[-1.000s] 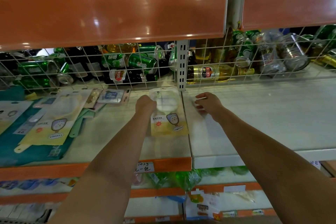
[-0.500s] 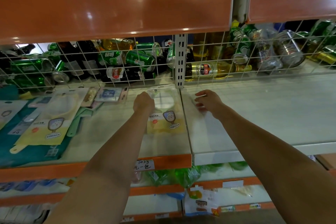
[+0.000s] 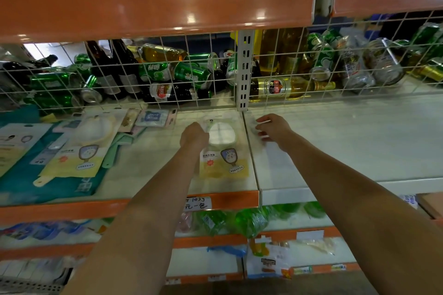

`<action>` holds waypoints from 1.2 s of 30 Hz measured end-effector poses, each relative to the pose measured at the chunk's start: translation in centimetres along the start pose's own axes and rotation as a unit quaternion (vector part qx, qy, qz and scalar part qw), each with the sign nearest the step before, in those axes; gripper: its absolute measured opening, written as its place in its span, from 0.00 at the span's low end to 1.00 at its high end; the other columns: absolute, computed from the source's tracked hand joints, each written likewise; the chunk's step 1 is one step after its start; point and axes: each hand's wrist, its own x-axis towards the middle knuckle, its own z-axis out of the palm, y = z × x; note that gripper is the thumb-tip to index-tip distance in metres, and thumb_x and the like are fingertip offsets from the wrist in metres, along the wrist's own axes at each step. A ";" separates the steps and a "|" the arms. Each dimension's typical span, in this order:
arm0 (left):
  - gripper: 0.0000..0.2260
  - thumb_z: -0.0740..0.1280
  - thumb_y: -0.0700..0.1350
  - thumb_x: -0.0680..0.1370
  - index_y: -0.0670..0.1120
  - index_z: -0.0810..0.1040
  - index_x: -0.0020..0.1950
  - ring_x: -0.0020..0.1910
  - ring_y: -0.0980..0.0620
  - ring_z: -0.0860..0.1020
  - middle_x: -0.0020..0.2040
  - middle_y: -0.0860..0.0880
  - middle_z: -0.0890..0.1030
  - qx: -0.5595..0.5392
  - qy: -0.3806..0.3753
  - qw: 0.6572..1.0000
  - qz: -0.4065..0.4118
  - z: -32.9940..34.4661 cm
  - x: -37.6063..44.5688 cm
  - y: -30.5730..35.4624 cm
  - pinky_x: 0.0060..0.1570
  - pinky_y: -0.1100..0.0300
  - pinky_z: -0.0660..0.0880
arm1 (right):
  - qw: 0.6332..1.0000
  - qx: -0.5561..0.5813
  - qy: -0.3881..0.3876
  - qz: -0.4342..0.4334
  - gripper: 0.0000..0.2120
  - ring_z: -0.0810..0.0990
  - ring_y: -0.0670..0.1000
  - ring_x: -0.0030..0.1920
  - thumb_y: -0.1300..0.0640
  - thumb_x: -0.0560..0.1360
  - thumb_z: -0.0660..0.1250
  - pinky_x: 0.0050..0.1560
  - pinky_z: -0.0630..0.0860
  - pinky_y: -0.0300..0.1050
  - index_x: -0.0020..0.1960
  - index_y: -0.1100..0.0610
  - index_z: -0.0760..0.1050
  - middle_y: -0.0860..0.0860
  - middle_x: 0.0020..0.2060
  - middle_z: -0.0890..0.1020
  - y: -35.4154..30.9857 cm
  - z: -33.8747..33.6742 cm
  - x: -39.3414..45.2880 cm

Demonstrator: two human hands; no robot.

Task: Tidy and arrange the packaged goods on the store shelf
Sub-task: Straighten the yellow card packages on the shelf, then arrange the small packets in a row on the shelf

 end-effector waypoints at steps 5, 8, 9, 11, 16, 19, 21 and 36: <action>0.14 0.63 0.44 0.79 0.38 0.73 0.62 0.58 0.43 0.76 0.59 0.41 0.77 0.020 -0.007 1.000 0.012 -0.1 -1.3 -0.4 0.47 0.57 0.71 | 1.000 -0.011 -0.002 -0.008 0.09 0.78 0.54 0.45 0.65 0.77 0.64 0.53 0.78 0.50 0.57 0.60 0.74 0.57 0.48 0.78 0.2 0.2 -0.9; 0.15 0.63 0.44 0.80 0.38 0.72 0.63 0.59 0.42 0.76 0.60 0.41 0.77 0.034 0.002 0.999 0.022 -0.1 -2.2 -0.6 0.50 0.56 0.72 | 1.000 -0.019 -0.004 -0.015 0.08 0.78 0.53 0.45 0.65 0.77 0.64 0.53 0.78 0.49 0.56 0.60 0.74 0.57 0.48 0.78 0.4 0.2 -1.4; 0.15 0.63 0.45 0.80 0.38 0.72 0.63 0.59 0.42 0.76 0.60 0.41 0.77 0.038 0.005 0.999 0.026 -0.1 -2.5 -0.6 0.50 0.55 0.72 | 1.000 -0.023 -0.005 -0.016 0.09 0.78 0.53 0.45 0.65 0.77 0.63 0.51 0.78 0.48 0.57 0.60 0.74 0.57 0.48 0.78 0.4 0.2 -1.5; 0.15 0.63 0.45 0.79 0.38 0.73 0.62 0.58 0.43 0.76 0.60 0.41 0.77 0.047 0.008 0.998 0.036 0.0 -2.9 -0.8 0.47 0.56 0.70 | 0.999 -0.028 -0.006 -0.016 0.10 0.78 0.53 0.46 0.65 0.77 0.63 0.46 0.78 0.45 0.58 0.61 0.74 0.58 0.50 0.79 0.4 0.2 -1.8; 0.15 0.63 0.45 0.79 0.38 0.72 0.62 0.58 0.43 0.76 0.59 0.41 0.76 0.052 0.012 0.998 0.039 0.0 -3.4 -0.9 0.47 0.57 0.69 | 0.999 -0.033 -0.001 -0.018 0.11 0.78 0.53 0.46 0.65 0.78 0.63 0.46 0.77 0.44 0.59 0.62 0.74 0.60 0.56 0.80 0.4 0.2 -2.1; 0.16 0.63 0.46 0.80 0.38 0.70 0.64 0.59 0.43 0.75 0.61 0.41 0.74 0.053 0.020 0.998 0.033 0.3 -3.8 -1.0 0.52 0.55 0.71 | 0.999 -0.034 0.003 -0.017 0.10 0.78 0.53 0.46 0.65 0.78 0.63 0.46 0.78 0.44 0.59 0.61 0.74 0.60 0.56 0.79 0.6 0.3 -2.1; 0.17 0.61 0.47 0.81 0.39 0.69 0.65 0.61 0.43 0.74 0.63 0.41 0.73 0.077 0.031 0.996 0.040 0.4 -4.1 -1.0 0.54 0.54 0.71 | 0.999 -0.039 0.003 -0.016 0.10 0.78 0.53 0.46 0.64 0.78 0.63 0.49 0.78 0.46 0.58 0.60 0.74 0.59 0.55 0.79 0.8 0.3 -2.0; 0.19 0.56 0.52 0.82 0.45 0.68 0.70 0.65 0.44 0.68 0.66 0.44 0.70 0.283 0.090 0.948 0.114 -2.1 -6.2 0.5 0.60 0.51 0.68 | 0.921 -0.323 -0.056 -0.208 0.15 0.76 0.54 0.58 0.61 0.78 0.60 0.52 0.72 0.44 0.64 0.57 0.73 0.55 0.59 0.78 -1.2 1.7 -2.3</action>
